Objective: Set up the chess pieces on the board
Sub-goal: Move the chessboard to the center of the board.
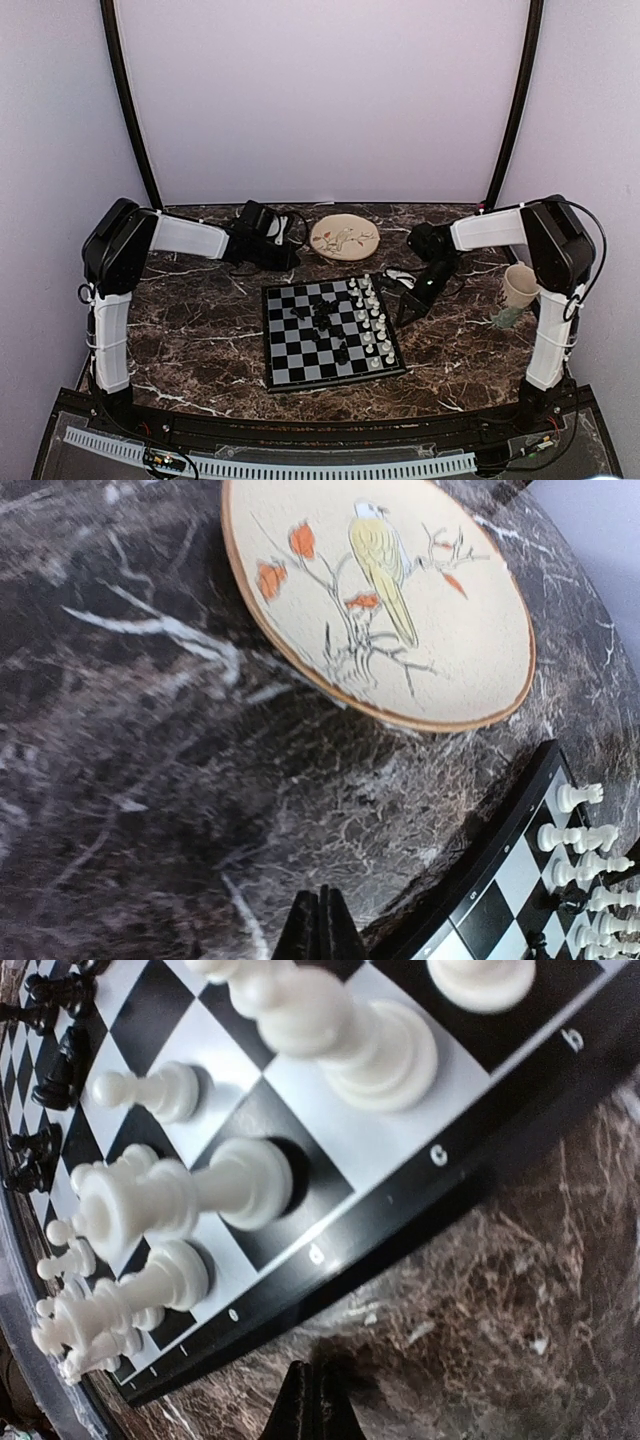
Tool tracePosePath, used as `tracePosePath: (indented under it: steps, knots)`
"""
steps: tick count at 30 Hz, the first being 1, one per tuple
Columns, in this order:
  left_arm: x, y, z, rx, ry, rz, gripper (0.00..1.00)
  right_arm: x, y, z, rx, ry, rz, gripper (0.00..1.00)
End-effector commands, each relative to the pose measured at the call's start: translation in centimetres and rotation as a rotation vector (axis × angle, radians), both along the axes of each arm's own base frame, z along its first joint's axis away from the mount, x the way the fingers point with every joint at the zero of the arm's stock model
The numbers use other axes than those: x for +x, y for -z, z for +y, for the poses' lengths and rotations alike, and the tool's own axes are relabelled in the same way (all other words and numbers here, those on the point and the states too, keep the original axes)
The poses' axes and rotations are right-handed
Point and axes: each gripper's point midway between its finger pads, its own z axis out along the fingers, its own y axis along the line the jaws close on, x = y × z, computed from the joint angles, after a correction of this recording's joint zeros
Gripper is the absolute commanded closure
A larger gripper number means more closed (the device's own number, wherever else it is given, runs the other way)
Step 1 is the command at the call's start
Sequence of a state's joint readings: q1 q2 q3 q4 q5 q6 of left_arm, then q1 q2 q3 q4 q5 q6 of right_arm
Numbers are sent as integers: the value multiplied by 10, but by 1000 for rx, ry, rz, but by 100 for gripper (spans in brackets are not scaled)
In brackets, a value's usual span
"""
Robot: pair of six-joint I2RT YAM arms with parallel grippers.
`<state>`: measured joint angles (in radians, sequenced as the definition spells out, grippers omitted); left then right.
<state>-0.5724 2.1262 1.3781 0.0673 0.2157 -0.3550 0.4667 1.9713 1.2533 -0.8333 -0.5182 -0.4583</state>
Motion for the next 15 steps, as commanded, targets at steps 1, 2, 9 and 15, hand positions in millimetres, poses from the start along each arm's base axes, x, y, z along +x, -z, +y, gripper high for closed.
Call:
tracePosePath:
  steps: [1,2,9,15]
  knots:
    - [17,-110,14,-40,17,-213,95,9,-1,-35,-136,36,-78,100]
    - [14,-130,16,-48,26,-252,83,15,-7,-41,-136,57,-102,100]
    - [-14,-189,48,16,6,-352,1,58,-88,-59,-52,184,-355,89]
    - [-47,-201,72,82,39,-416,1,77,-169,-66,60,294,-673,71]
